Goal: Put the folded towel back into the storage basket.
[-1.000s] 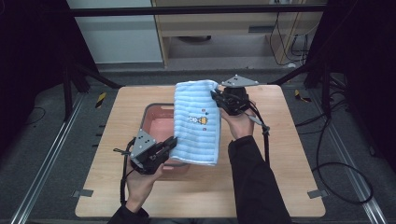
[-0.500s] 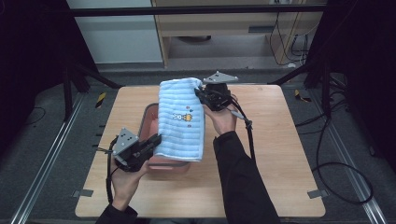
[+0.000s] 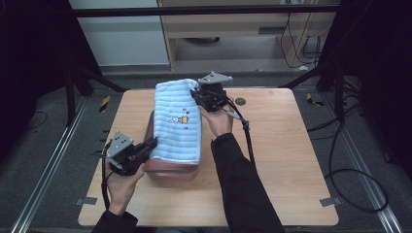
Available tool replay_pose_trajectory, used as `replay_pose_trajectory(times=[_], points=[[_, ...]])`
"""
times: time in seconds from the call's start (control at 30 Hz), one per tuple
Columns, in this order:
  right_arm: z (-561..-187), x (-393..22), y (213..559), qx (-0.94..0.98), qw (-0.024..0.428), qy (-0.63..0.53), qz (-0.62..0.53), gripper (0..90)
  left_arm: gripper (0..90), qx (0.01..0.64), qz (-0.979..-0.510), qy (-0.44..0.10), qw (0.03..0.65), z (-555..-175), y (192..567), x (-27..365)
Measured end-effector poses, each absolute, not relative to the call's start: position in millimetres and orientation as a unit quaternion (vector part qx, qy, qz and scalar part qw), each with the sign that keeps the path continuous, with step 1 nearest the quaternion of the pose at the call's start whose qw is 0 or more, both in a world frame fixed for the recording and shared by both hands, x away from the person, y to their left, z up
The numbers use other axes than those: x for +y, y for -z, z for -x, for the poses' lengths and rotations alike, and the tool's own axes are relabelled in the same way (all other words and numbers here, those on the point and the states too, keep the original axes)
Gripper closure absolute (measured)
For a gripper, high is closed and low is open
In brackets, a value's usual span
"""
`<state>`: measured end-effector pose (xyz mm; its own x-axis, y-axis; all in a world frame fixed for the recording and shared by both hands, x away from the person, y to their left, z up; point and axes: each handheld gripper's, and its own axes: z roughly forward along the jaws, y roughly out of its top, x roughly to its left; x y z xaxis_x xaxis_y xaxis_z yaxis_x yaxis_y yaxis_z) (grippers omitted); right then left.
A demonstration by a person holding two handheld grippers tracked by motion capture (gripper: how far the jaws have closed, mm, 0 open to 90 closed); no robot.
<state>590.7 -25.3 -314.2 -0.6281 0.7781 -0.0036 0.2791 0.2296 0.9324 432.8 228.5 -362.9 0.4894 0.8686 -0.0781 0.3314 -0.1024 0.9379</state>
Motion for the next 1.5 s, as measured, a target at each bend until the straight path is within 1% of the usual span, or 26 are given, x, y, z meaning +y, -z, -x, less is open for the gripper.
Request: replay_pose_trajectory(times=[0.27, 0.53, 0.8, 0.83, 0.9, 0.93, 0.97, 1.5], points=[[-599.3, -10.5, 324.8, 0.751, 0.237, -0.51, -0.346, 82.4, 86.0, 0.441, -0.694, -0.268, 0.502, -439.0, 370.5, 239.6], [-605.5, -1.1, 334.7, 0.757, 0.232, -0.503, -0.347, 82.4, 86.0, 0.452, -0.698, -0.262, 0.489, -444.6, 379.6, 243.5], [-609.7, -1.2, 346.4, 0.762, 0.23, -0.492, -0.353, 82.3, 85.9, 0.453, -0.71, -0.258, 0.474, -448.0, 389.4, 240.4], [-610.3, -1.1, 349.3, 0.763, 0.229, -0.49, -0.354, 82.3, 85.9, 0.444, -0.713, -0.273, 0.47, -449.9, 390.1, 241.7], [-610.4, -1.2, 350.1, 0.763, 0.228, -0.489, -0.356, 82.3, 85.9, 0.442, -0.715, -0.275, 0.466, -450.7, 392.0, 241.6], [-610.7, -1.3, 351.3, 0.764, 0.228, -0.488, -0.356, 82.3, 85.9, 0.452, -0.714, -0.258, 0.468, -448.9, 393.5, 239.6], [-610.6, -0.9, 352.3, 0.764, 0.227, -0.488, -0.356, 82.3, 85.9, 0.453, -0.715, -0.257, 0.467, -449.0, 394.8, 239.4], [-611.4, 4.3, 374.9, 0.774, 0.217, -0.474, -0.361, 82.2, 85.9, 0.458, -0.728, -0.255, 0.442, -452.2, 410.2, 240.9]])
